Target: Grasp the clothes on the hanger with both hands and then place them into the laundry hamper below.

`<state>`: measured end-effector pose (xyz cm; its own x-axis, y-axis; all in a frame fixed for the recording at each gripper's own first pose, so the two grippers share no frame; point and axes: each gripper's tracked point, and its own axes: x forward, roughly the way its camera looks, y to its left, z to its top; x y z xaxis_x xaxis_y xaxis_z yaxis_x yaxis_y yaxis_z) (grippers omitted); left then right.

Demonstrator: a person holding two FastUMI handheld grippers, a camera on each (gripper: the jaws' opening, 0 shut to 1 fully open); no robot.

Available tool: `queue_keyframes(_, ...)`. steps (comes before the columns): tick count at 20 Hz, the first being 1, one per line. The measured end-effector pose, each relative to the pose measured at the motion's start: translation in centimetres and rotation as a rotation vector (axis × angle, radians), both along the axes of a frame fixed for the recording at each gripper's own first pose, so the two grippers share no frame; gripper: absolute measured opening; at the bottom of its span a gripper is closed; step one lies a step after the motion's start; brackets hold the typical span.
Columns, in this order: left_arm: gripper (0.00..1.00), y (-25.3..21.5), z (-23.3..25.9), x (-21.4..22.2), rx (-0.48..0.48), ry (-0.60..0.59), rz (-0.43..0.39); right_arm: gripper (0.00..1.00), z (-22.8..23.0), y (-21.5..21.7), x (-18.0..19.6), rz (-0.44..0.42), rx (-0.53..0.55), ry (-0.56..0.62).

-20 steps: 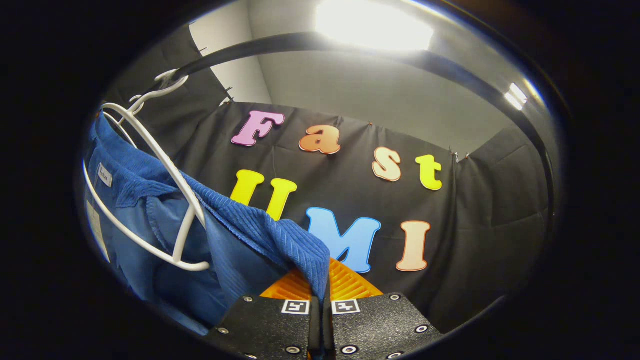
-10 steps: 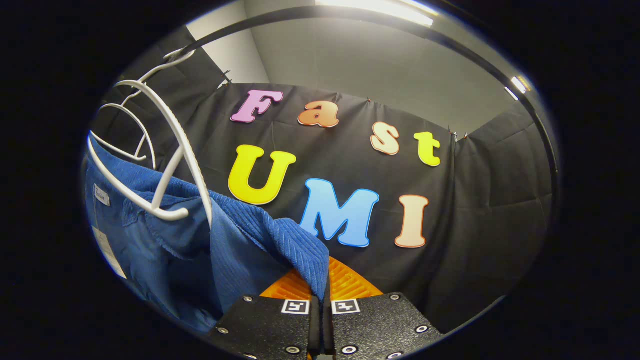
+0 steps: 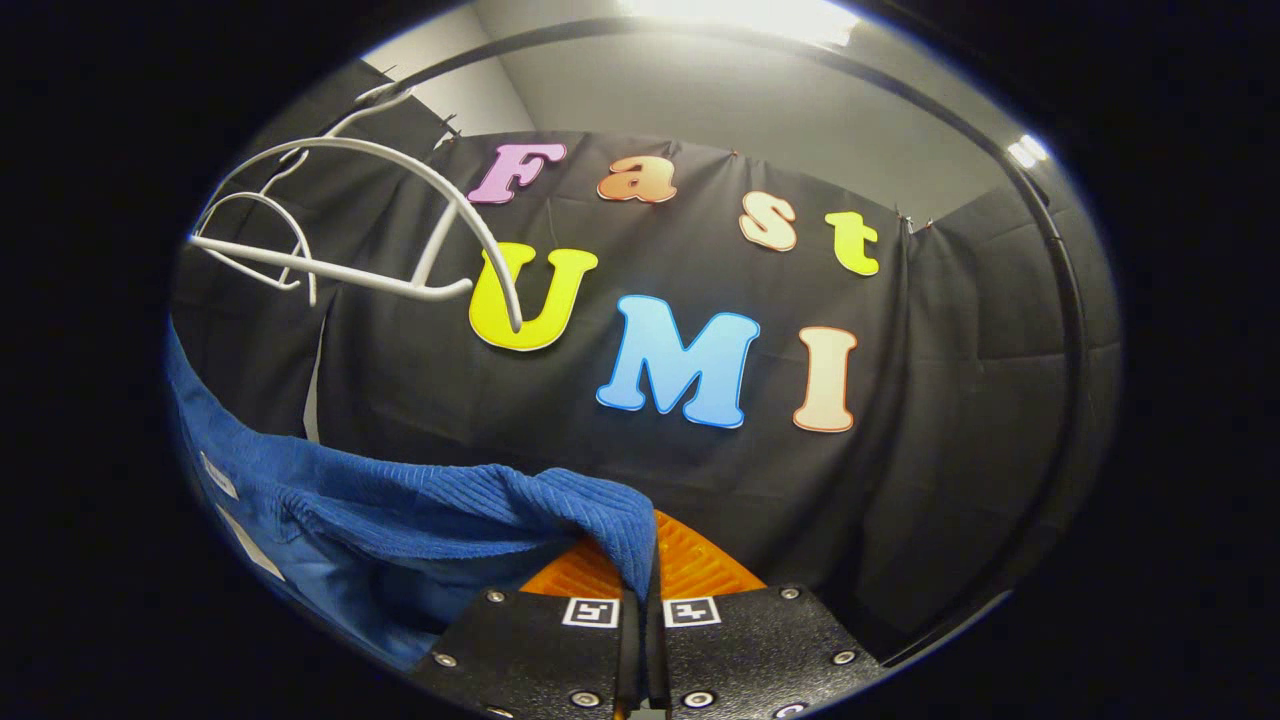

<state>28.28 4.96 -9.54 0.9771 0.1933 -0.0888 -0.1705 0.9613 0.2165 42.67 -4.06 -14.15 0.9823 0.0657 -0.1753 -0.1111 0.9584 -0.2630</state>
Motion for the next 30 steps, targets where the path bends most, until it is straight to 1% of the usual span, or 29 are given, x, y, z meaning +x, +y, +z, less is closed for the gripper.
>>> queue_keyframes(2, 0.02, -0.3, 0.7, -1.2, -0.018, -0.009, -0.008, 0.02, 0.9, -0.1, -1.7, 0.000, 0.014, -0.001)
queue_keyframes(6, 0.01, -2.1, 3.5, -2.0, -0.033, -0.059, -0.076, 0.02, 4.3, 0.6, -5.7, 0.008, 0.070, -0.036)
queue_keyframes(10, 0.01, -3.1, 6.7, -5.7, -0.051, -0.113, -0.144, 0.02, 7.9, 1.4, -9.2, 0.014, 0.111, -0.075)
queue_keyframes(12, 0.01, -3.4, 7.9, -7.7, -0.067, -0.132, -0.176, 0.02, 8.9, 2.4, -10.8, 0.020, 0.133, -0.080)
queue_keyframes(14, 0.01, -4.3, 8.7, -8.6, -0.079, -0.142, -0.218, 0.02, 9.7, 4.4, -14.8, 0.040, 0.171, -0.075)
queue_keyframes(16, 0.01, -5.0, 8.9, -8.8, -0.091, -0.147, -0.253, 0.01, 10.1, 6.1, -17.2, 0.059, 0.198, -0.066)
queue_keyframes(17, 0.01, -5.6, 9.0, -9.0, -0.103, -0.149, -0.270, 0.02, 10.2, 6.7, -18.1, 0.070, 0.202, -0.064)
queue_keyframes(22, 0.01, -8.1, 9.0, -12.3, -0.174, -0.154, -0.353, 0.02, 9.7, 10.6, -22.9, 0.131, 0.233, -0.034)
queue_keyframes(25, 0.01, -10.6, 7.9, -13.5, -0.222, -0.144, -0.407, 0.02, 8.0, 12.8, -25.8, 0.171, 0.275, 0.022)
queue_keyframes(27, 0.01, -12.8, 6.8, -13.8, -0.241, -0.129, -0.443, 0.01, 6.9, 13.6, -27.2, 0.190, 0.270, 0.044)
queue_keyframes(28, 0.02, -13.5, 6.3, -14.0, -0.250, -0.124, -0.454, 0.02, 6.1, 13.7, -28.0, 0.193, 0.262, 0.053)
queue_keyframes(30, 0.01, -14.3, 4.5, -14.6, -0.279, -0.105, -0.458, 0.02, 4.2, 14.1, -29.2, 0.202, 0.260, 0.077)
